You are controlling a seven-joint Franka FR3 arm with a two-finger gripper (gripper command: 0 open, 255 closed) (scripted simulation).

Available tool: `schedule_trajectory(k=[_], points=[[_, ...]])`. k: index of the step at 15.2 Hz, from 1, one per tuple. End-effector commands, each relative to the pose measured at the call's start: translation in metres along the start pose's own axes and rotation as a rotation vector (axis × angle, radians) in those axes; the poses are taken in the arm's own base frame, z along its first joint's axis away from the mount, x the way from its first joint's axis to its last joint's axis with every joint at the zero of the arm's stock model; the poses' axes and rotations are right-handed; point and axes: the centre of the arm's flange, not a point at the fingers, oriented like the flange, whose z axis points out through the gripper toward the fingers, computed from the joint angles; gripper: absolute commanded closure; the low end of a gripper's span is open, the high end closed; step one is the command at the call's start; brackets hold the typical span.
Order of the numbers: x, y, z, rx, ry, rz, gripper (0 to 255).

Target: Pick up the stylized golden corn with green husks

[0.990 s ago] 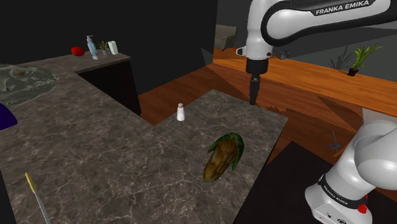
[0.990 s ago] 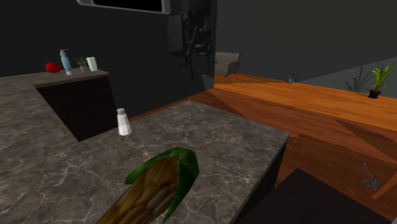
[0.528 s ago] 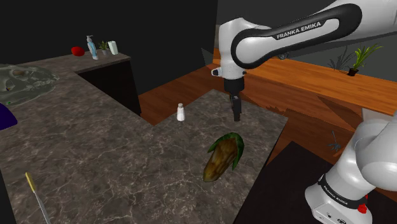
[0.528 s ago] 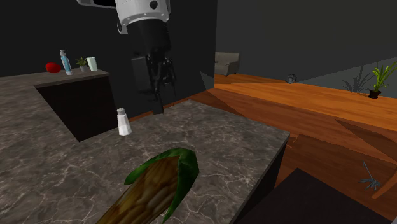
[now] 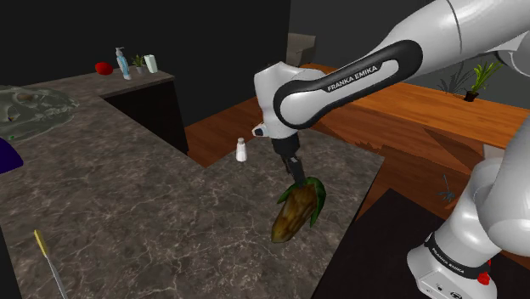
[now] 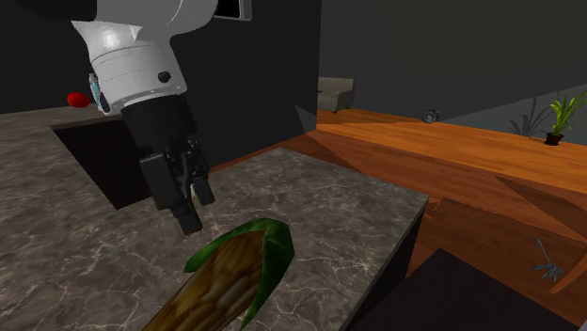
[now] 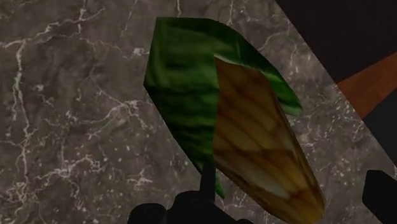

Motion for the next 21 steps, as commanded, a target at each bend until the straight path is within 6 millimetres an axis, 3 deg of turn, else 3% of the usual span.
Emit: schedule_trajectory(k=[1,11,20,21], points=[[0.025,-0.008,0.018,0.004,-0.027,-0.075,0],[0.122,-0.071,0.104,0.022,-0.158,-0.431,0],[0.132,-0.062,0.142,0.022,-0.158,-0.431,0],[0.132,-0.062,0.141,0.022,-0.158,-0.431,255]])
